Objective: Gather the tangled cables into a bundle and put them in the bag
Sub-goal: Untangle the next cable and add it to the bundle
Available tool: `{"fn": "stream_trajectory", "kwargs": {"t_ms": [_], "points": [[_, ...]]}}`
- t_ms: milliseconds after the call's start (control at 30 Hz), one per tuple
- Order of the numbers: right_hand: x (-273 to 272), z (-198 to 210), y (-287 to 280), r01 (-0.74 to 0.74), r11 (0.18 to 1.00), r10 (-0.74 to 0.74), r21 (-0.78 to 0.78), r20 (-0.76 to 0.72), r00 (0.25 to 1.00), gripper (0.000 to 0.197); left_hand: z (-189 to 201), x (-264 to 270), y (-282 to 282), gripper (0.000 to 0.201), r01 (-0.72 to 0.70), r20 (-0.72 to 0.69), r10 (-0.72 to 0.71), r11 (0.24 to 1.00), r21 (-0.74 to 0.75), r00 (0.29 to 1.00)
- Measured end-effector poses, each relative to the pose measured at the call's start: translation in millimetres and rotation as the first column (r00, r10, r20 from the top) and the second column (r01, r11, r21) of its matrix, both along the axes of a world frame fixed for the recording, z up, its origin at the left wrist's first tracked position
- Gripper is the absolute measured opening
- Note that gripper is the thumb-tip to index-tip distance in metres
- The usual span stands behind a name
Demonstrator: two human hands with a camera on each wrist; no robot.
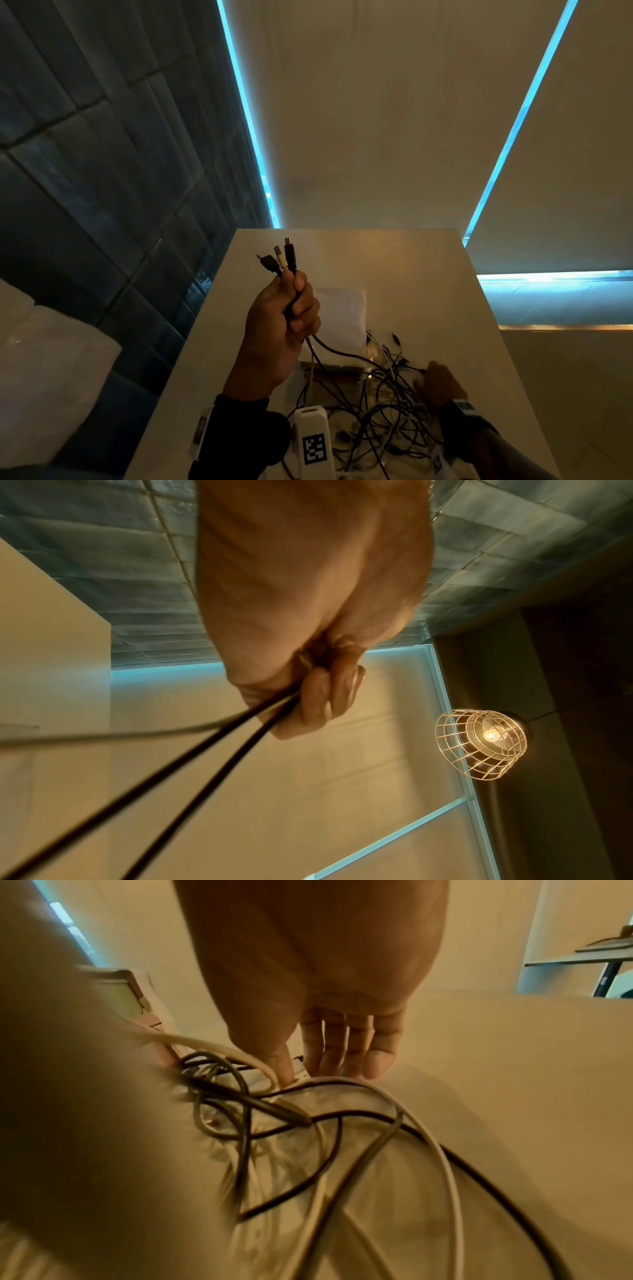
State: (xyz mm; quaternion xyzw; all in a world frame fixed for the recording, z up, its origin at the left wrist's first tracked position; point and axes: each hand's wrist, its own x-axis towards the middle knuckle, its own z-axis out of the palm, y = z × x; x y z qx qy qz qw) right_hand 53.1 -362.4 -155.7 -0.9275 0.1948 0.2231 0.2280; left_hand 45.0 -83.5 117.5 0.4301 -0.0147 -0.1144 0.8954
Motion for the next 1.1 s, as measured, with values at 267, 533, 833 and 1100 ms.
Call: {"fn": "stream_trajectory", "kwargs": {"t_ms": [267, 533, 833, 1100], "points": [[1.3, 12.1, -10.1, 0.083, 0.989, -0.110, 0.122, 0.232, 0.966, 0.029, -7.0, 3.5, 2.9, 0.030, -0.005, -0.011, 0.005, 1.000, 0.012, 1.000], [21.2, 134.4, 13.4, -0.191, 0.924, -0.092, 0.330, 0.679, 0.728, 0.014, -13.4, 6.3, -13.1, 0.032, -0.051, -0.046, 0.061, 0.980, 0.193, 0.997], [4.5, 246.2, 84.5, -0.401, 0.494, -0.296, 0.771, 0.583, 0.757, 0.017, -21.6, 0.9, -34.0, 0.009, -0.124, 0.110, 0.070, 0.759, 0.639, 0.992], [3.4, 255.1, 119.8, -0.432, 0.646, -0.264, 0.629, 0.716, 0.647, 0.003, -24.9, -1.7, -33.5, 0.003, -0.113, 0.171, -0.010, 0.711, 0.694, 0.985]]}}
